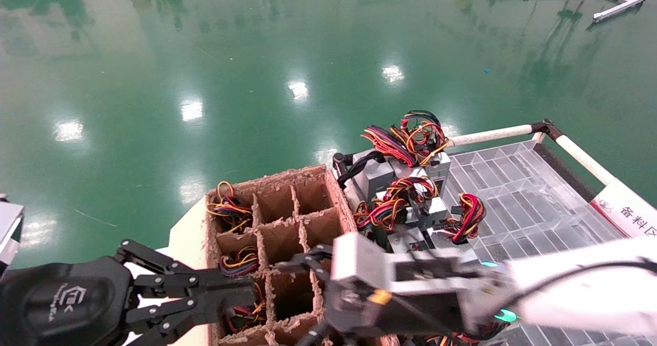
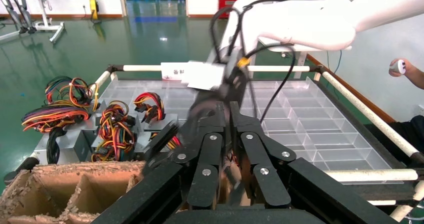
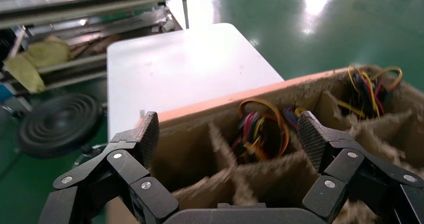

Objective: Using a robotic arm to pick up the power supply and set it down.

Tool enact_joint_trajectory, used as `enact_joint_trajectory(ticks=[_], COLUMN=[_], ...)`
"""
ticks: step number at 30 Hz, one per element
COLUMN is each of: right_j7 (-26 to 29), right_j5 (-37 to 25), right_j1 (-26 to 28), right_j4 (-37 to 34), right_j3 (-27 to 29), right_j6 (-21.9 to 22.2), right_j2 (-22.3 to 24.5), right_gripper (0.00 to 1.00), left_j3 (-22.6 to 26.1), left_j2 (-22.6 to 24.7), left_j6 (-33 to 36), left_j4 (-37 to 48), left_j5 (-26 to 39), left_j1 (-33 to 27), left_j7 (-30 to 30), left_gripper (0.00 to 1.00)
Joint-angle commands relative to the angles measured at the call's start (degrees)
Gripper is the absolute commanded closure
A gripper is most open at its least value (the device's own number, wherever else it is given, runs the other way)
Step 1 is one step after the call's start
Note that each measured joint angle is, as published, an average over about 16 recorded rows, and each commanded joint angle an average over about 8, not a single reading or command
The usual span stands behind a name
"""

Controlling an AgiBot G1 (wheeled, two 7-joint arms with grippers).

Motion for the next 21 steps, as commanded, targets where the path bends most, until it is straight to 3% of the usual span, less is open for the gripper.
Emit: enact_joint_trajectory(ticks=[1, 4, 6, 9, 13, 15, 21], right_j7=[-1.4, -3.2, -4.5, -6.4, -9.0, -10.0, -11.9], right_j5=[-2.1, -4.2, -5.3, -6.8, -8.3, -8.6, -8.5], right_j1=[1.5, 3.6, 4.9, 6.9, 9.1, 9.9, 11.4], right_j4=[-2.7, -7.3, -10.4, -14.8, -20.0, -22.2, -26.1], right_j3=[-1.2, -2.7, -3.5, -4.6, -5.6, -6.1, -8.0], right_j6=[0.9, 1.5, 1.7, 2.0, 2.3, 2.3, 2.3], right_j2=[-3.0, -6.9, -9.2, -12.1, -15.1, -16.2, -17.7], right_gripper=[0.0, 0.0, 0.09, 0.42, 0.9, 1.0, 1.0], left_j3=[0.0, 0.0, 0.0, 0.0, 0.0, 0.0, 0.0], left_j2=[0.0, 0.0, 0.0, 0.0, 0.0, 0.0, 0.0], left_j6=[0.0, 0.0, 0.0, 0.0, 0.0, 0.0, 0.0], left_j4=[0.0, 0.0, 0.0, 0.0, 0.0, 0.0, 0.0], left_j5=[0.0, 0.0, 0.0, 0.0, 0.0, 0.0, 0.0], left_j1=[0.0, 0.0, 0.0, 0.0, 0.0, 0.0, 0.0], left_j7=[0.0, 0.0, 0.0, 0.0, 0.0, 0.0, 0.0], left_gripper=[1.0, 1.0, 1.0, 0.99, 0.89, 0.79, 0.2])
